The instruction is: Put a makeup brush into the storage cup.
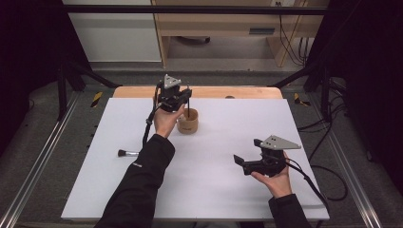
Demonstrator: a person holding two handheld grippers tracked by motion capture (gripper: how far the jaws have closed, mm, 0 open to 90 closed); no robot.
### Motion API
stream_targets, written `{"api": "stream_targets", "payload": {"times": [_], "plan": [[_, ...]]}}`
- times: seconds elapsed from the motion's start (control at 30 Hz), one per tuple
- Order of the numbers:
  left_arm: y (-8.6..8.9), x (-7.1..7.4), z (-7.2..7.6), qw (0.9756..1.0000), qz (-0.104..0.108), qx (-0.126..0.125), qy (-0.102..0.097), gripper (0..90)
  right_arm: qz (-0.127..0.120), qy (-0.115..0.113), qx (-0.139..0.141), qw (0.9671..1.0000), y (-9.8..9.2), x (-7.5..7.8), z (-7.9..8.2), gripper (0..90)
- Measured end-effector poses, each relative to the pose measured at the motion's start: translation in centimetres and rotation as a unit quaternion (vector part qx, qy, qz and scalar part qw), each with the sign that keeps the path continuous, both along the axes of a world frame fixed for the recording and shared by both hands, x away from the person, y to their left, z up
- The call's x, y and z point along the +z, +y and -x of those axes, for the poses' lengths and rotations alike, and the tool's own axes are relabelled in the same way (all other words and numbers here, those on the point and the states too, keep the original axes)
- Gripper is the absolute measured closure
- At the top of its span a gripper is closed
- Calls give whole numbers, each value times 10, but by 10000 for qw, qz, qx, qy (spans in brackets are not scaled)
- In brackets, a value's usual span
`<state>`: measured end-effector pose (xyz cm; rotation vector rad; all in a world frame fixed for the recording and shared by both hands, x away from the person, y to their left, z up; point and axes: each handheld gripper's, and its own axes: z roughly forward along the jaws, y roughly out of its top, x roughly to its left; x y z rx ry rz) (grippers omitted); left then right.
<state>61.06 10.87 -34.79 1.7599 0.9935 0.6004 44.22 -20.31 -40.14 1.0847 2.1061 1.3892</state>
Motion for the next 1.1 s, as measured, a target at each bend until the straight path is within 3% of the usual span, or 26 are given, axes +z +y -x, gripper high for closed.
{"api": "stream_targets", "payload": {"times": [1.1], "plan": [[2, -30, 2, 9998, -8, -24, 186, 847, 25, 9, 28, 10000, 1, -1, 0, 43]]}}
